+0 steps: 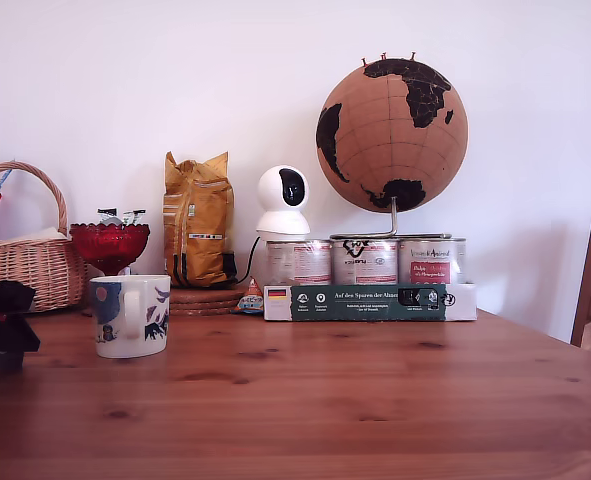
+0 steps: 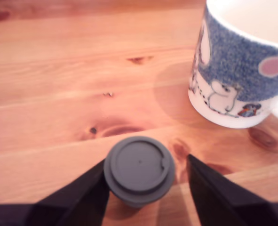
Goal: Pick the grey coffee capsule and place it inside the blue coffee cup
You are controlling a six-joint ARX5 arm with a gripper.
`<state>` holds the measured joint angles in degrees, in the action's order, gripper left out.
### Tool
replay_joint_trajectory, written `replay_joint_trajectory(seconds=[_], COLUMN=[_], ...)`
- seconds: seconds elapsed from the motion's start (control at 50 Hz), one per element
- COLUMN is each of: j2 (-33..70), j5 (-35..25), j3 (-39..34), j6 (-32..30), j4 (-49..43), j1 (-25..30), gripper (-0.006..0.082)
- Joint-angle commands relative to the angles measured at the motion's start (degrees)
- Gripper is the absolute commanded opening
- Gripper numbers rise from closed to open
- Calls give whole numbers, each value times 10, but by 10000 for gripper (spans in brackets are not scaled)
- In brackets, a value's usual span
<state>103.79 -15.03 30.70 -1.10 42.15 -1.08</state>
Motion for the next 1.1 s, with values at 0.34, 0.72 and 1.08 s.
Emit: replay_joint_trajectory(seconds=[0.34, 0.72, 1.08], j2=[-1, -4, -4], j5=[-29, -103, -26], j3=[37, 117, 155], j6=[111, 125, 22], j4=[150, 91, -40], j1=[-2, 74, 110], gripper=[129, 132, 186])
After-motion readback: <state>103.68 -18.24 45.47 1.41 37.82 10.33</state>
